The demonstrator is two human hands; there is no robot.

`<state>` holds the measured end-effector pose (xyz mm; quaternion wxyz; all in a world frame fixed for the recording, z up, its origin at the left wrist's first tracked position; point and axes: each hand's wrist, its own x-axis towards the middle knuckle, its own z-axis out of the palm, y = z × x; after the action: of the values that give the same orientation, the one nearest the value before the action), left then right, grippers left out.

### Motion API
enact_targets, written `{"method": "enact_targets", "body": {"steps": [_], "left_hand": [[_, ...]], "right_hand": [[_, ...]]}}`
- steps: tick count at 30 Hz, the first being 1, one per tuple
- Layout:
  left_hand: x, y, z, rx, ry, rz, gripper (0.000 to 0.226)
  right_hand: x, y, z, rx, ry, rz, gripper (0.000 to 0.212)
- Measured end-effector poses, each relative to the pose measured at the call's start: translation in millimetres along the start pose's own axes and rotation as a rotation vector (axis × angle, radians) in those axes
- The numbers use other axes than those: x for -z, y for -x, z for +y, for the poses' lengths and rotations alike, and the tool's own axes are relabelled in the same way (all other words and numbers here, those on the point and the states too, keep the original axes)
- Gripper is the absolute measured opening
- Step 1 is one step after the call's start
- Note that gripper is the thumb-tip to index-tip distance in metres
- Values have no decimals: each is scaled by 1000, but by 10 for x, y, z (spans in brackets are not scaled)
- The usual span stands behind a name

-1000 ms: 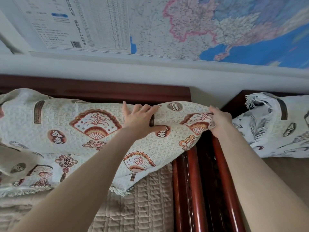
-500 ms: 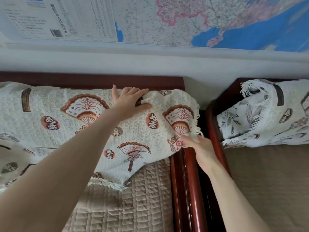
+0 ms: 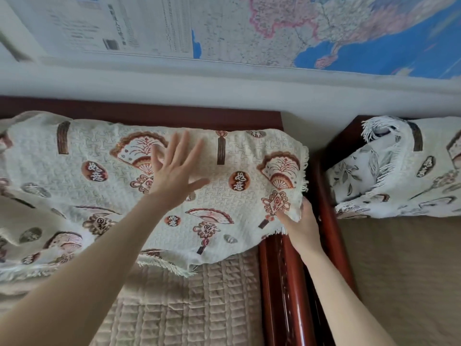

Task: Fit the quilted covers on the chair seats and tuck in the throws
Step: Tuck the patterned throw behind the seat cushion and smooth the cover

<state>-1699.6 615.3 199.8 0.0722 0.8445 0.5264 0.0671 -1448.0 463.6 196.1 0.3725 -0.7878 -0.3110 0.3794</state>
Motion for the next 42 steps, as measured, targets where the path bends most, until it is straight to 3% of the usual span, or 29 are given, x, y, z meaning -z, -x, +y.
{"method": "enact_targets", "body": {"steps": [3,12,30,42], "left_hand": [[-11,282,-112,102,129,-22,98],[483,990,-682,298,543,106,99],[1193,1730,-3408,327,637,157,100],[1410,1856,-4243,472,607,212,100]], "right_hand": [[-151,162,-115,93,19,5,79],[-1007,627,-857,294,5,-78,59],[-3850,1697,-2066,402,-24,-78,51],[-4638,1684,-2576,471,-7,-176,56]]}}
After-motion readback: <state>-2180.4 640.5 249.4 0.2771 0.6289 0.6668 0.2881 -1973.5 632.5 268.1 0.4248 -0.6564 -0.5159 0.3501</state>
